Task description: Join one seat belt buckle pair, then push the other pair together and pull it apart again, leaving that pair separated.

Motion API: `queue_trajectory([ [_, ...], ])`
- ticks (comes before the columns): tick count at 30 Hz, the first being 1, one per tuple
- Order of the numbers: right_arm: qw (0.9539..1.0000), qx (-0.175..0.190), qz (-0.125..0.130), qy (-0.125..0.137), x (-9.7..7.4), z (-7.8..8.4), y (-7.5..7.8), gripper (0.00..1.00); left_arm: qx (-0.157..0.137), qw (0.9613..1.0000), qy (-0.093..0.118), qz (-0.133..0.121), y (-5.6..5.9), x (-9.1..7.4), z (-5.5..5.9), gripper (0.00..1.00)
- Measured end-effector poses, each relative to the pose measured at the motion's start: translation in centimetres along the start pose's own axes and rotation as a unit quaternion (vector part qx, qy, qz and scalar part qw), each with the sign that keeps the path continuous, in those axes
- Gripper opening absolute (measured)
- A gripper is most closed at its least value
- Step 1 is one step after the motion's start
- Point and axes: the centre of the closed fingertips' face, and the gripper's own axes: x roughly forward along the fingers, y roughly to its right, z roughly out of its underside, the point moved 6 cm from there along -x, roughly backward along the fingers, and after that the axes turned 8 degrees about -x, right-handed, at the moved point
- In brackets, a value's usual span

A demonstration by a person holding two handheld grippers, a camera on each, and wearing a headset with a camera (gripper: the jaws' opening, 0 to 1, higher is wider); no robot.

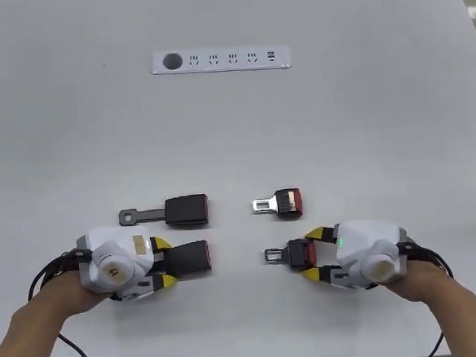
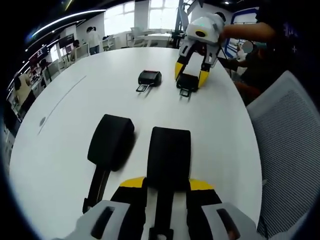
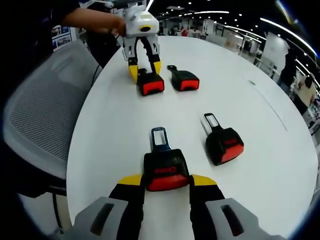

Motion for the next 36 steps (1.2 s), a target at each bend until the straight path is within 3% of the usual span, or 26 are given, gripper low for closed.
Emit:
queue_trajectory([
  [13, 0.9999, -0.007, -0.008, 0.003, 0.6, -1.0, 0.0, 0.31, 0.024, 0.9996, -0.014, 0.008, 0.0, 0.1, -0.1, 0.31],
  [36, 0.9993, -0.023, -0.023, 0.016, 2.5, -3.7, -0.2, 0.31, 0.038, 0.9989, -0.024, 0.014, -0.1, 0.2, -0.1, 0.31],
])
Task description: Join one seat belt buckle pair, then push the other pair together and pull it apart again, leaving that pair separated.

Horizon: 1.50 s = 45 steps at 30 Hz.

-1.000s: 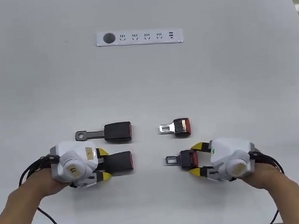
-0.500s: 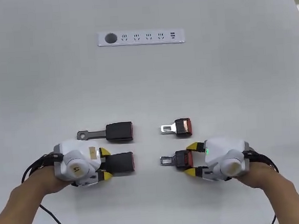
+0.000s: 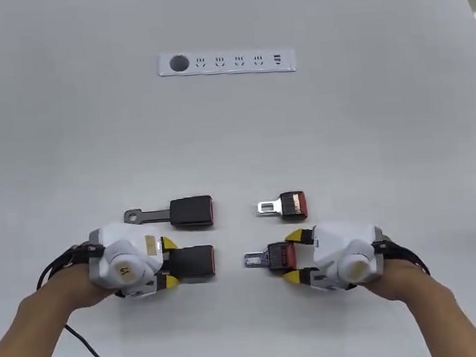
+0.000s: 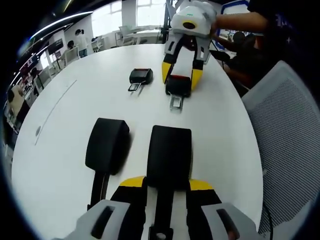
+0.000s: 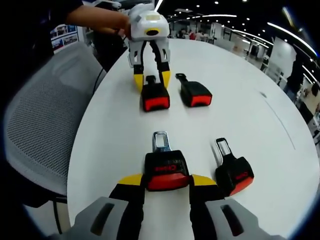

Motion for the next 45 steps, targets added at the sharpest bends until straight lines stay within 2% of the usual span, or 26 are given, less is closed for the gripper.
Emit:
queue_trajectory([
  [27, 0.9997, -0.015, -0.014, 0.015, 2.5, -3.1, 0.1, 0.31, 0.008, 0.9999, -0.010, 0.001, 0.0, 0.0, -0.2, 0.31],
  [45, 0.9994, -0.013, -0.018, 0.024, 3.1, -5.0, 0.0, 0.31, 0.006, 0.9999, -0.010, 0.000, 0.0, 0.0, -0.2, 0.31],
])
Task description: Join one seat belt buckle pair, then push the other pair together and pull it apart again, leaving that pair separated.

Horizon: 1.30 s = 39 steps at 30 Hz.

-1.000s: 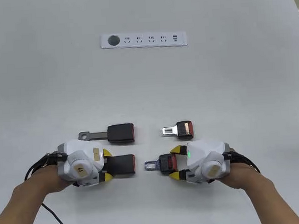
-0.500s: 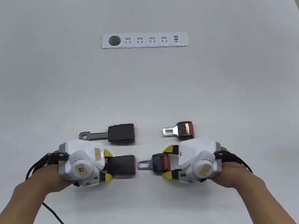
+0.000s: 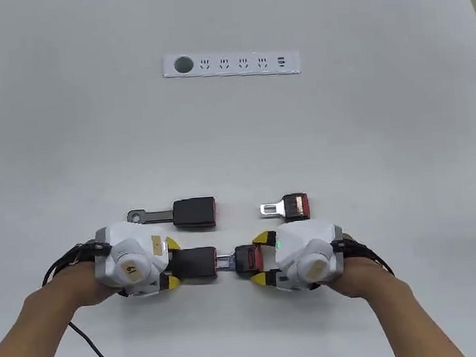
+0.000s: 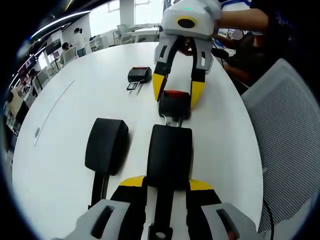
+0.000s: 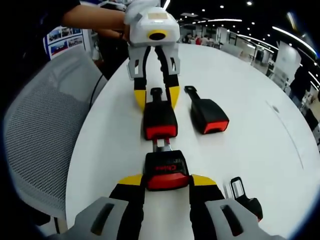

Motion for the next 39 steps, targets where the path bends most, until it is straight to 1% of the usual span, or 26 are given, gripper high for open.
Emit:
queue_trajectory([
  [5, 1.0000, 0.001, -0.001, 0.003, 0.31, -0.33, -0.08, 0.31, 0.000, 1.0000, 0.000, 0.001, 0.00, -0.02, -0.04, 0.31],
  [9, 1.0000, -0.001, 0.001, 0.000, 0.29, -0.32, -0.09, 0.31, 0.002, 1.0000, 0.001, 0.001, -0.02, -0.01, -0.01, 0.31],
  [11, 1.0000, 0.004, 0.001, 0.000, 0.30, -0.33, -0.15, 0.31, 0.004, 1.0000, 0.000, 0.001, -0.01, -0.01, 0.02, 0.31],
  [15, 1.0000, 0.000, 0.006, -0.002, 0.43, -0.31, -0.27, 0.30, 0.002, 1.0000, 0.004, 0.000, 0.00, 0.01, 0.12, 0.31],
  [19, 0.9999, -0.003, 0.010, -0.002, 0.57, -0.21, -0.31, 0.30, 0.005, 1.0000, 0.000, 0.000, 0.00, 0.00, 0.03, 0.30],
  [22, 0.9999, 0.004, 0.014, 0.003, 0.43, -0.30, -0.39, 0.30, 0.006, 1.0000, -0.003, -0.001, 0.02, -0.02, -0.04, 0.30],
  [28, 0.9998, 0.011, 0.017, 0.003, 0.65, -0.28, -0.49, 0.29, 0.004, 1.0000, -0.002, -0.003, 0.06, -0.05, -0.06, 0.30],
  [33, 0.9998, 0.012, 0.017, 0.000, 0.67, -0.39, -0.47, 0.29, 0.006, 1.0000, -0.005, -0.004, 0.05, -0.03, -0.05, 0.30],
  [39, 0.9997, 0.014, 0.017, -0.004, 0.73, -0.66, -0.51, 0.29, 0.006, 1.0000, -0.003, -0.004, 0.12, -0.05, -0.06, 0.30],
])
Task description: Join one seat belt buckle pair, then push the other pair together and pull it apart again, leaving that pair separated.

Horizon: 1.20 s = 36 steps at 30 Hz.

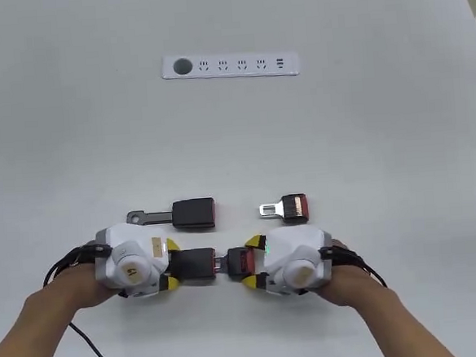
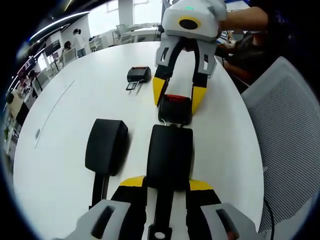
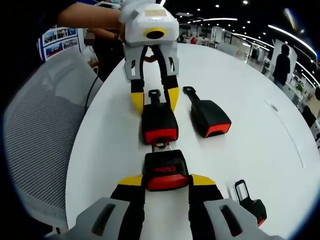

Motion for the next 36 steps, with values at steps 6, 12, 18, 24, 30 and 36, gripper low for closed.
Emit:
queue_trajectory([
  [6, 1.0000, 0.003, 0.000, 0.003, 0.5, -0.6, -0.1, 0.29, -0.001, 1.0000, 0.000, 0.000, 0.1, 0.0, 0.0, 0.30],
  [12, 1.0000, -0.001, -0.004, -0.001, 0.5, -0.8, -0.1, 0.29, -0.001, 1.0000, 0.001, 0.000, 0.0, 0.0, 0.0, 0.30],
  [18, 1.0000, 0.002, -0.004, -0.004, 0.8, -0.9, -0.1, 0.28, 0.000, 1.0000, -0.001, -0.001, -0.1, 0.2, 0.2, 0.30],
  [24, 0.9998, 0.013, -0.003, -0.015, 2.3, 0.0, 0.5, 0.28, -0.002, 1.0000, 0.000, -0.001, -0.1, 0.2, 0.0, 0.30],
  [30, 0.9998, 0.010, -0.006, -0.018, 1.3, -0.2, -0.2, 0.28, -0.004, 1.0000, -0.004, -0.005, -0.3, 0.4, -0.1, 0.30],
  [36, 1.0000, -0.004, 0.004, -0.002, 0.4, -0.5, -0.3, 0.28, 0.003, 1.0000, 0.002, 0.000, -0.3, 0.4, 0.0, 0.30],
])
